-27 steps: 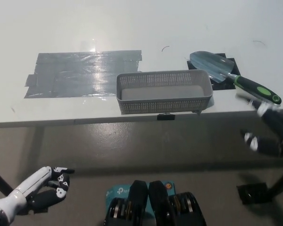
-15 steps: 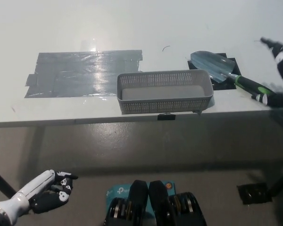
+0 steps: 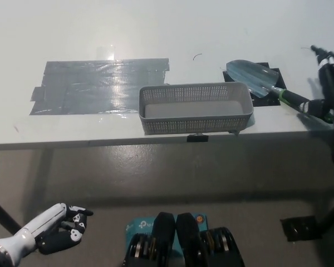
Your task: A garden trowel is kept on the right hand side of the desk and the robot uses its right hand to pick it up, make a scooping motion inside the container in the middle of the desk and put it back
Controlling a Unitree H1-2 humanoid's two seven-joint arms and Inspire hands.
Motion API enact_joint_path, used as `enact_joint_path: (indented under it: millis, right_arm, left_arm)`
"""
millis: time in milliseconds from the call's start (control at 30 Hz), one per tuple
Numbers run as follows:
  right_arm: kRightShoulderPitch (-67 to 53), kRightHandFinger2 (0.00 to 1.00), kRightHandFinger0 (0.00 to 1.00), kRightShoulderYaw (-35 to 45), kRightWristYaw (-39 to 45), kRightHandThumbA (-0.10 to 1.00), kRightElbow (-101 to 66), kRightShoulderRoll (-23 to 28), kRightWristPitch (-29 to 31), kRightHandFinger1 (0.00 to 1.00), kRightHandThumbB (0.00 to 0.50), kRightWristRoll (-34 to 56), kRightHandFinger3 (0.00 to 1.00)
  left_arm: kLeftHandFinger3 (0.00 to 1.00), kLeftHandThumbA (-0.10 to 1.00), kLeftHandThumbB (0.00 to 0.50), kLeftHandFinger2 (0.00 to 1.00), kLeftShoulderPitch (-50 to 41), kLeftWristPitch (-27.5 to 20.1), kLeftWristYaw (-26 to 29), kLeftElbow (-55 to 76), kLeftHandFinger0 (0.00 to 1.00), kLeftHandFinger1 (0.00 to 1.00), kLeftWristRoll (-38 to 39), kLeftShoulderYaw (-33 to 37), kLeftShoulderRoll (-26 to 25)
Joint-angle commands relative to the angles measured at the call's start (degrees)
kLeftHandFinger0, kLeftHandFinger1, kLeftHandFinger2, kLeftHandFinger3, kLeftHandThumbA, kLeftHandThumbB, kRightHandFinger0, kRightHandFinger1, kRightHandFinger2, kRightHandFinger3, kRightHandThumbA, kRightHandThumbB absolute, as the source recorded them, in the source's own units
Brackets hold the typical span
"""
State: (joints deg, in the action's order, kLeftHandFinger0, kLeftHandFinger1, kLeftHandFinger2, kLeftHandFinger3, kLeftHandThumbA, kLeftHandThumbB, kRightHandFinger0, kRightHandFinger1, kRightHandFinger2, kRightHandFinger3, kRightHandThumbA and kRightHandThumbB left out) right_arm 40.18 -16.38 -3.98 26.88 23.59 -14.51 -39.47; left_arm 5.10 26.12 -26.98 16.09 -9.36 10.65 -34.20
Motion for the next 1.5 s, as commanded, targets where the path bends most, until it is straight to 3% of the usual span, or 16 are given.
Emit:
enact_joint_path:
  millis: [0, 33, 167, 300, 433, 667, 900, 1067, 1300, 1467]
  right_arm:
    - [4.25, 1.00, 1.00, -0.82, -0.90, 0.90, 0.95, 0.13, 2.87, 1.00, 0.500, -0.84, 1.00]
    - [4.41, 1.00, 1.00, -1.29, -0.75, 0.86, 1.95, 0.17, 3.46, 1.00, 0.500, -0.86, 1.00]
    - [4.53, 1.00, 1.00, -1.71, -0.50, 0.84, 3.44, 0.45, 4.73, 1.00, 0.500, -0.35, 1.00]
    - [5.89, 1.00, 1.00, -1.75, 0.76, 0.78, 6.92, 1.24, 6.89, 1.00, 0.491, 0.83, 1.00]
    - [7.84, 1.00, 1.00, -2.09, 2.06, 0.74, 11.77, 1.95, 7.15, 1.00, 0.442, 0.95, 1.00]
    - [12.04, 1.00, 1.00, -2.04, 3.73, 0.68, 21.86, 3.35, 8.30, 1.00, 0.423, 2.23, 1.00]
    - [13.80, 1.00, 1.00, -4.17, 6.35, 0.61, 26.00, 2.21, 11.07, 1.00, 0.441, 2.36, 1.00]
    - [14.00, 1.00, 1.00, -10.96, 11.15, 0.49, 23.93, 1.68, 12.92, 1.00, 0.416, -0.84, 1.00]
    - [14.34, 1.00, 1.00, -15.95, 14.02, 0.49, 23.97, 2.84, 15.19, 1.00, 0.415, -1.70, 1.00]
    - [14.68, 1.00, 1.00, -16.29, 18.80, 0.47, 25.93, 3.70, 14.33, 1.00, 0.370, -0.24, 1.00]
  left_arm:
    - [1.00, 0.19, 0.071, 0.90, 1.72, 0.81, -5.32, 1.67, 0.78, 0.82, -2.87, -1.17, -0.90]
    - [1.00, 0.24, 0.076, 0.92, 2.13, 0.81, -7.23, 1.67, 0.80, 0.83, -4.07, -0.98, -1.15]
    - [1.00, 0.24, 0.087, 0.91, 1.98, 0.81, -9.38, 1.80, 0.80, 0.82, -5.26, -2.22, -0.22]
    - [1.00, 0.31, 0.090, 0.90, 1.94, 0.81, -11.19, 1.96, 0.81, 0.83, -6.37, -3.40, 0.75]
    - [1.00, 0.36, 0.084, 0.92, 1.72, 0.81, -12.73, 2.46, 0.84, 0.85, -8.30, -4.14, 1.32]
    - [1.00, 0.40, 0.084, 0.92, 2.27, 0.81, -15.45, 2.72, 0.86, 0.86, -10.27, -6.41, 2.69]
    - [1.00, 0.52, 0.104, 0.91, 3.30, 0.81, -16.92, 2.72, 0.86, 0.86, -12.53, -6.57, 3.30]
    - [1.00, 0.67, 0.136, 0.93, 3.79, 0.81, -18.00, 3.21, 0.89, 0.88, -13.17, -7.00, 3.66]
    - [1.00, 0.75, 0.145, 0.93, 4.36, 0.81, -19.23, 3.45, 0.90, 0.88, -12.79, -7.83, 4.26]
    - [1.00, 0.81, 0.150, 0.96, 5.26, 0.81, -20.50, 3.86, 0.92, 0.91, -14.06, -7.94, 4.76]
